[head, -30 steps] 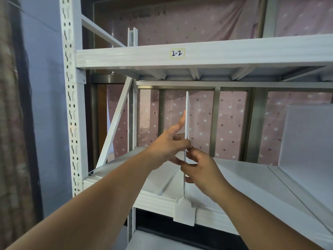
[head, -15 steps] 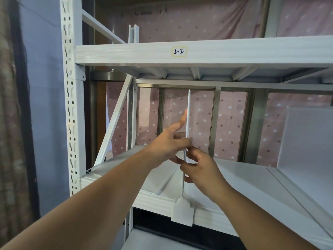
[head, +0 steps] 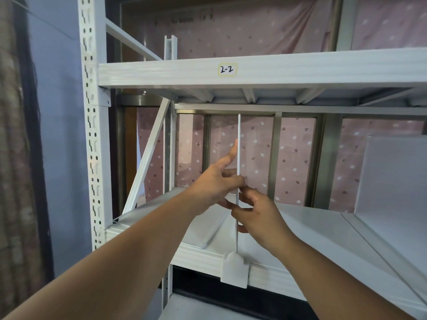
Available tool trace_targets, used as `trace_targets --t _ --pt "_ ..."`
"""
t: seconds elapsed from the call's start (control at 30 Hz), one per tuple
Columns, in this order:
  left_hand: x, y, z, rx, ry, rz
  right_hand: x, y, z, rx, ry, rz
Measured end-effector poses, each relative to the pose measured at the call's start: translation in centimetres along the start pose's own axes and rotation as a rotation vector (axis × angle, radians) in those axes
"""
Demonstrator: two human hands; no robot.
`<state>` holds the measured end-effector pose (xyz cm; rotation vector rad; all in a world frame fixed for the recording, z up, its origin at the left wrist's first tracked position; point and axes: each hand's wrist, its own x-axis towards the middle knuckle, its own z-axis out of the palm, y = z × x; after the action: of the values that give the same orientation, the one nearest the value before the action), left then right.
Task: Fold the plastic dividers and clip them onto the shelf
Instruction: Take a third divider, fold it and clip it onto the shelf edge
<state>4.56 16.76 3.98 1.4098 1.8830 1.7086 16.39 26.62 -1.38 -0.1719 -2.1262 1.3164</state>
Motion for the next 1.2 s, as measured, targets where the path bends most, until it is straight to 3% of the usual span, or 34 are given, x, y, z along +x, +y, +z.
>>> trace_targets --t 0.93,1.2 --pt "-0.9 -1.6 2.0 0.187 -0.048 0.084 -1.5 2.4 0.9 -0.114 0.068 -0.008" --pt "-1.8 -2.9 2.1 0.145 -0.063 0.082 -2.4 3.3 1.3 -0.137 0.071 -0.069"
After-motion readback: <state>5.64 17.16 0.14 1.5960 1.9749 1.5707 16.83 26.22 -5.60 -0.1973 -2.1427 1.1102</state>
